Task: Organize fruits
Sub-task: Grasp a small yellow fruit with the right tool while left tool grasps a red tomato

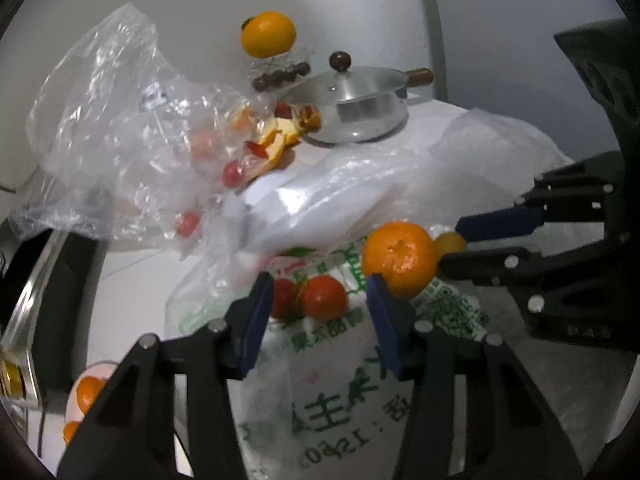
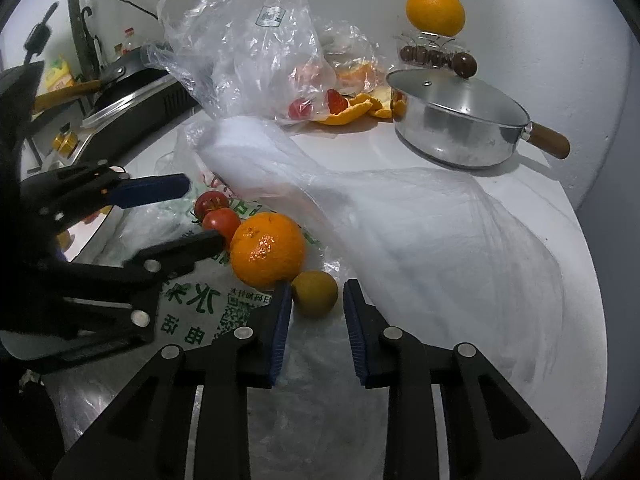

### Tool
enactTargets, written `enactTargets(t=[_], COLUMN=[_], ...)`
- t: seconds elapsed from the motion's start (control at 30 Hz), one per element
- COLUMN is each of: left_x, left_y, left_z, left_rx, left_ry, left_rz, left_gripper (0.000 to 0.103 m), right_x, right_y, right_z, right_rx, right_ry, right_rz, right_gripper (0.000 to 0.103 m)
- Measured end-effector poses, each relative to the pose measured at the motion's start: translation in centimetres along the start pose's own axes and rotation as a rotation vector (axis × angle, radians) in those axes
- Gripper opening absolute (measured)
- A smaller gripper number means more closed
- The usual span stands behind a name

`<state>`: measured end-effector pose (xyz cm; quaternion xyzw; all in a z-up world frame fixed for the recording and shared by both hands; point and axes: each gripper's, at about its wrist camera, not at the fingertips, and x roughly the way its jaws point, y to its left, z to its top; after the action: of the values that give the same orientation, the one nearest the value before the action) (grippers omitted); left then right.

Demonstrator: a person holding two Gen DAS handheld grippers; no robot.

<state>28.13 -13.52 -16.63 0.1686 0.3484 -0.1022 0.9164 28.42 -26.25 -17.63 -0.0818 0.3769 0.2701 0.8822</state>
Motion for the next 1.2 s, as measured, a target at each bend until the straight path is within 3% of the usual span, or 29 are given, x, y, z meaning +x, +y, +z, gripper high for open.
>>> enactTargets(t=[0.23, 0.43, 0.63, 0.97, 1.2], left_x=[0.4, 0.9, 1.3, 0.8, 0.0], left_y=[0.2, 1.5, 1.1, 0.6, 0.2], left_z=[0.2, 0.2, 0.5, 0.1, -0.1], left_rx=[0.050, 0.013, 0.008, 0.012, 0.033], left_ry=[-0.001, 0.026, 0.051, 0.084, 0.085], left_rz=[-0.023, -0.147, -0.118, -0.194, -0.184], left_gripper=[0.043, 0.035, 0.034, 0.031, 0.031], right_x=[0.2, 0.6, 0.7, 0.0, -0.5], right_y=[0.1, 0.2, 0.4, -0.3, -0.3], right_z=[0.0, 0.0, 0.1, -0.2, -0.4], right_rx=[-0.015, -0.020, -0.014, 0.006, 0.004], right_ry=[0.006, 0.025, 0.031, 0.016, 0.004], right_rz=[0.010, 0.012, 0.003, -0.003, 0.002], right_gripper=[0.027, 0.027, 0.027, 0.027, 0.027])
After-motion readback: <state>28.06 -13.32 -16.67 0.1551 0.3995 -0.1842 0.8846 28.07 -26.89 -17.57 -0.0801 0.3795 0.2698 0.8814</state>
